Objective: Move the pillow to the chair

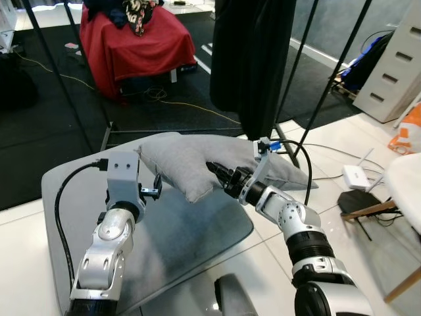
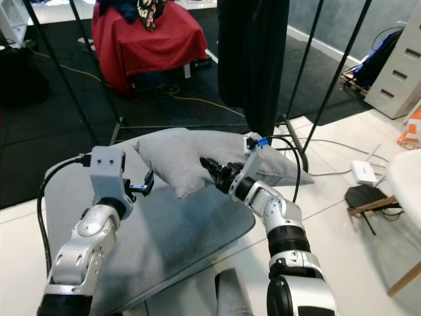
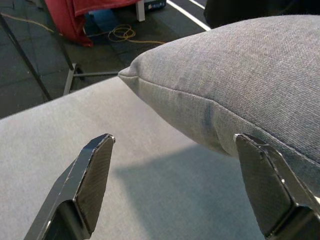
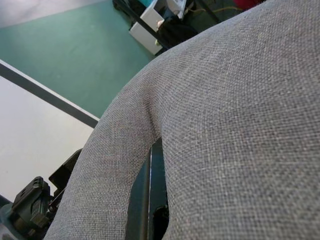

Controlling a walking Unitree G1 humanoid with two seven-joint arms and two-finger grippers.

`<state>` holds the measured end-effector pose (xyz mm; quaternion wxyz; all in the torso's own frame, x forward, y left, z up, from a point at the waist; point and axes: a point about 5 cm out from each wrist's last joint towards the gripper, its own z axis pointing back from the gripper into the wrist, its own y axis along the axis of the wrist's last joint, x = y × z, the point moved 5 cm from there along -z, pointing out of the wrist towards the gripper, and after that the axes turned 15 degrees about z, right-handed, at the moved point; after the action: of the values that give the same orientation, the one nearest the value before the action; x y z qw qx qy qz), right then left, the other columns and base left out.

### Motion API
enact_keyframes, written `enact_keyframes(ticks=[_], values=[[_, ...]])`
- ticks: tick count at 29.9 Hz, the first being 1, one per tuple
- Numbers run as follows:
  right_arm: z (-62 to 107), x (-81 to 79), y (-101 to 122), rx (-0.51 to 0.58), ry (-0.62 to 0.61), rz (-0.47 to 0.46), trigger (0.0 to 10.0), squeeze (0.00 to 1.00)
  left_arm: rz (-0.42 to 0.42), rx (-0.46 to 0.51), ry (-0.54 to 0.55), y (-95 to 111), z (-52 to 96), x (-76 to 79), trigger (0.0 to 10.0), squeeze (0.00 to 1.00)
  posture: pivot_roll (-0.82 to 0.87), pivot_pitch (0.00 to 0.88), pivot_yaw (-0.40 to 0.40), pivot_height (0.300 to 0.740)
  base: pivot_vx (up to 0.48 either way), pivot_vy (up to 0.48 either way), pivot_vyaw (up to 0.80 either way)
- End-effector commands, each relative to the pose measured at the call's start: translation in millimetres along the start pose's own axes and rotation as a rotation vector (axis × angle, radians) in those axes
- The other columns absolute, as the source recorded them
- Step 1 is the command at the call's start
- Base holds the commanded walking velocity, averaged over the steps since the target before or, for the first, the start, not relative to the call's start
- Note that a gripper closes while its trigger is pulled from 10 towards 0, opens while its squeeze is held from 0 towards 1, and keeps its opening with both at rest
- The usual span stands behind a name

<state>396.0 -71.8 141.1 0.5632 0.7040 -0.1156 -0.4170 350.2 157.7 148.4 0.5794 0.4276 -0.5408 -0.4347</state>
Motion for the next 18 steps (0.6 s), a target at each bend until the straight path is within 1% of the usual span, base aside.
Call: enact_keyframes(ticks=[1, 7, 11, 13, 18], values=[[-1.3, -2.4, 8, 0.031, 0.006, 0.043, 0.0, 0.00, -0.005, -0.031, 0.017, -10, 0.4, -4.5, 10.0, 0.00, -0.17, 0.000, -0.036, 0.605, -0.480, 0.000, 0.00], [-0.2, -0.3, 8, 0.027, -0.007, 0.049, 0.0, 0.00, 0.000, -0.026, 0.014, -10, 0.7, -4.4, 10.0, 0.00, -0.17, 0.000, -0.037, 0.618, -0.450, 0.000, 0.00], [1.9, 5.3, 6, 0.017, -0.033, 0.056, 0.0, 0.00, -0.003, -0.029, 0.020, -12, 1.5, -6.2, 10.0, 0.00, -0.17, 0.000, -0.041, 0.627, 0.000, 0.000, 0.00], [4.8, 10.9, 5, 0.007, -0.057, 0.062, 0.0, 0.00, -0.010, -0.041, 0.022, -14, 1.8, -6.6, 10.0, 0.00, -0.17, 0.000, -0.043, 0.637, -0.480, 0.000, 0.00], [6.0, 13.1, 5, 0.004, -0.066, 0.067, 0.0, 0.00, -0.006, -0.034, 0.017, -14, 2.0, -5.7, 10.0, 0.00, -0.17, 0.000, -0.044, 0.646, -0.446, 0.000, 0.00]])
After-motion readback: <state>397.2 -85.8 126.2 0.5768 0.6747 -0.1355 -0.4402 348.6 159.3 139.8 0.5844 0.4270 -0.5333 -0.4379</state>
